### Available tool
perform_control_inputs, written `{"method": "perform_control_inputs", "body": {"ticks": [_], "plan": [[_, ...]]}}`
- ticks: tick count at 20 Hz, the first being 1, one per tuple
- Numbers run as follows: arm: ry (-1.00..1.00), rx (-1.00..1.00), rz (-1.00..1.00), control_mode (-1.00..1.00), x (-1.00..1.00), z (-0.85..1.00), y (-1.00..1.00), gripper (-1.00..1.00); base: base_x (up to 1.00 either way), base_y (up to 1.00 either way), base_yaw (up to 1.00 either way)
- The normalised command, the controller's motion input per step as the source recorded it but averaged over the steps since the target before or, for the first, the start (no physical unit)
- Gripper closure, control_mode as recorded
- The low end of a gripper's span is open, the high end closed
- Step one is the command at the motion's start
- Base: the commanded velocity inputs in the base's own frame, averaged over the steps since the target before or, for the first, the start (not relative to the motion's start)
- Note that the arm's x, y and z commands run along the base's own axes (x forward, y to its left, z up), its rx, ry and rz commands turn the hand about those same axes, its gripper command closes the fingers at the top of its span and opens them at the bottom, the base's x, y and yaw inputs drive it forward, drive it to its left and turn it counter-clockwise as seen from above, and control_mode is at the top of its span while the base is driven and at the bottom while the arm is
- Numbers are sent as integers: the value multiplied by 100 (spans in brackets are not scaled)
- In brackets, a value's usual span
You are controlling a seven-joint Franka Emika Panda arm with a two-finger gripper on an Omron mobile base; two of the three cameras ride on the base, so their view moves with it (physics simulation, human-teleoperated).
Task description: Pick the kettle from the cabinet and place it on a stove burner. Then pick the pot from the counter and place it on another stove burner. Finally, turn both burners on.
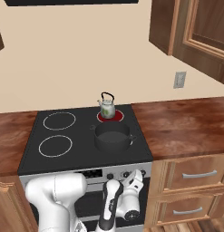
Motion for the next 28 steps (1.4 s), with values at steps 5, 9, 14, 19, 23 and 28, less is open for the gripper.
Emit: {"method": "perform_control_inputs", "body": {"ticks": [5, 9, 14, 19, 23, 28], "plan": [[-1, 2, 0, -100, -31, -9, -16, -100, 0, 0, 0], [-6, 0, 0, -100, -33, 0, -22, -100, 0, 0, 0], [-9, 0, 2, -100, -38, 4, -12, -100, 0, 0, 0], [-12, 0, 2, -100, -46, 12, -7, -100, 0, 0, 0], [-11, 0, 0, -100, -31, 17, -19, -100, 0, 0, 0], [-8, 9, 1, -100, -10, 25, -53, -100, 0, 0, 0]]}}
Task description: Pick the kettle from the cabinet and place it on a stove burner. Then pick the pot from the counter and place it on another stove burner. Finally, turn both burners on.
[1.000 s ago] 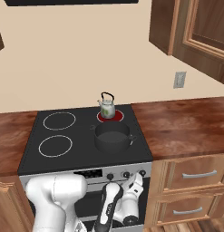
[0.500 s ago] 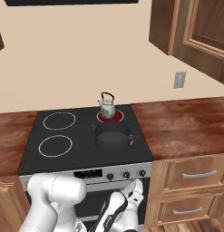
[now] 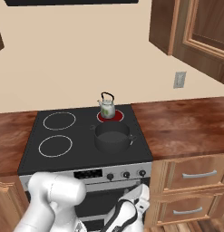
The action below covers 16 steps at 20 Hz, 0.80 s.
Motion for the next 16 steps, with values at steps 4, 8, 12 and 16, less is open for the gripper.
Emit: {"method": "perform_control_inputs", "body": {"ticks": [4, 8, 12, 16], "plan": [[-1, 22, 0, -100, 0, 7, -55, -100, 0, 0, 0], [0, 26, 0, -100, 0, -7, -43, -100, 0, 0, 0], [0, 27, 1, -100, 11, -1, -22, -100, 0, 0, 0], [3, 26, 1, -100, 22, 0, -8, -100, 0, 0, 0]]}}
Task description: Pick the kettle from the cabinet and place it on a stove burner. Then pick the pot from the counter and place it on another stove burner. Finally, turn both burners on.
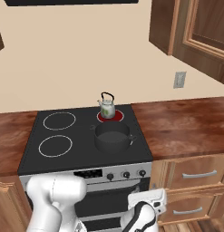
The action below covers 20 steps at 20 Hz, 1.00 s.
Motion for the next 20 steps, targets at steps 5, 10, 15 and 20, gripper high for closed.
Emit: {"method": "perform_control_inputs", "body": {"ticks": [5, 10, 15, 20], "plan": [[5, 21, 5, -100, 21, 0, 0, -100, 0, 0, 0], [1, 6, 10, -100, 2, -3, 9, -100, 0, 0, 0], [0, 0, 10, -100, 0, 0, 7, -100, 0, 0, 0], [0, 1, 6, -100, 1, 0, 6, -100, 0, 0, 0]]}}
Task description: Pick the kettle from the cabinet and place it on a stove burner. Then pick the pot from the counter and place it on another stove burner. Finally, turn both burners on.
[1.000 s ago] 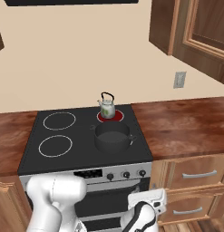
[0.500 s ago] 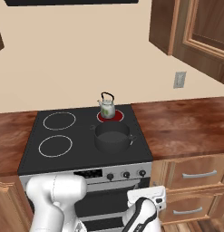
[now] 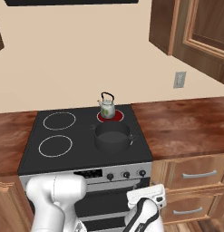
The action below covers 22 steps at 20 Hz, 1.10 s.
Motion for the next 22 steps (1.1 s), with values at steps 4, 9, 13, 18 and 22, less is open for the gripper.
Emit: {"method": "perform_control_inputs", "body": {"ticks": [4, 9, 13, 18, 22], "plan": [[4, 3, 4, -100, 14, 0, 6, -100, 0, 0, 0], [6, 4, 3, -100, 26, 0, 2, -100, 0, 0, 0], [6, 3, 1, -100, 25, -2, 0, -100, 0, 0, 0], [2, 0, 1, -100, 15, -6, 0, -100, 0, 0, 0], [2, 0, 0, -100, 14, -6, 0, -100, 0, 0, 0]]}}
